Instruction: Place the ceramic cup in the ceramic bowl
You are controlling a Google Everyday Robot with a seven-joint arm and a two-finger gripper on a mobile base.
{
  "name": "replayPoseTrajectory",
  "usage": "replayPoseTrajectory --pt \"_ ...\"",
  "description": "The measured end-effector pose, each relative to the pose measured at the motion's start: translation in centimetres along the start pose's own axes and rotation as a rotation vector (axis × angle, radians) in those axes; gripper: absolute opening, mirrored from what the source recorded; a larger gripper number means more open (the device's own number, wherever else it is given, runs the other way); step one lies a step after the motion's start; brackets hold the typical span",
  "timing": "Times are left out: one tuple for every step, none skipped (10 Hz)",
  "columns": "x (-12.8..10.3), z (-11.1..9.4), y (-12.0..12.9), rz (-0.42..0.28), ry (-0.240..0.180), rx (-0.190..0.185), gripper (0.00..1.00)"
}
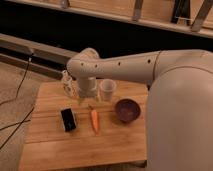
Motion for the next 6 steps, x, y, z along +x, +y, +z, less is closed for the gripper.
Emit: replayPoseTrajectory --pt "-1.4 0.1 -0.7 0.001 -0.015 -0.020 0.65" --pt "-2.2 0.3 -1.4 0.002 -0.022 -0.029 0.65" --pt "-3.1 0.5 -2.2 0.004 -0.030 -0.034 0.65" --pt "-4.4 0.8 -3.8 0.017 -0.042 -0.036 0.65" --pt "-5.1 0.9 -4.7 0.027 -0.047 -0.035 0.65" --pt "-5.9 0.9 -5.5 0.038 -0.052 -0.034 0.65"
